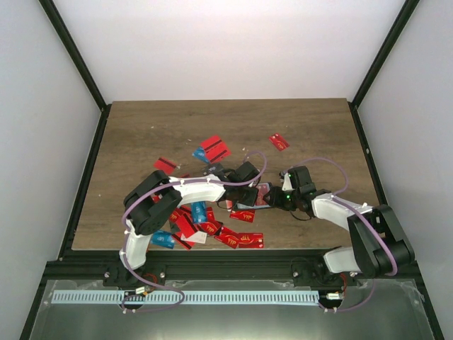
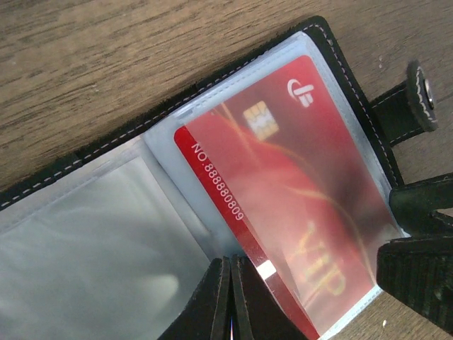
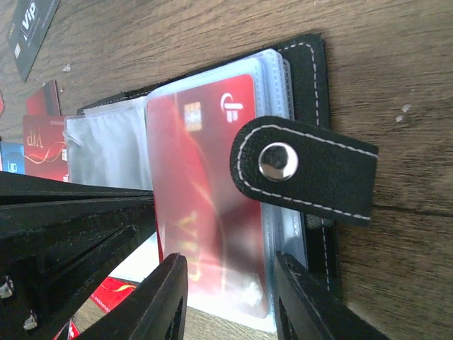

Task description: Put the credit cards into the card holder

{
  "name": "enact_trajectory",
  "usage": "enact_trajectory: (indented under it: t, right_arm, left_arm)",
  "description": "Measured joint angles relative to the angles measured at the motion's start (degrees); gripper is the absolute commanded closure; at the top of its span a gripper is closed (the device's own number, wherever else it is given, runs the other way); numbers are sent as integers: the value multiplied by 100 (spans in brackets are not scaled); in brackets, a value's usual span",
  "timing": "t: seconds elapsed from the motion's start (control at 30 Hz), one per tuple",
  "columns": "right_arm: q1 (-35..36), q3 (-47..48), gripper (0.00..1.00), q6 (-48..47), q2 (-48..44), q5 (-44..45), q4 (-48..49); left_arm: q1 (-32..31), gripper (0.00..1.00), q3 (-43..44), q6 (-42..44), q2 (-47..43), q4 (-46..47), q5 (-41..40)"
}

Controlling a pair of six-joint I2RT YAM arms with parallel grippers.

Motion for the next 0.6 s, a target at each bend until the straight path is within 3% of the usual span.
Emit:
enact_trajectory:
  t: [0.6]
  right_arm:
    - [0, 2, 66, 4, -116, -153, 33]
  left_arm:
    - [0, 96, 72, -7, 55, -42, 0]
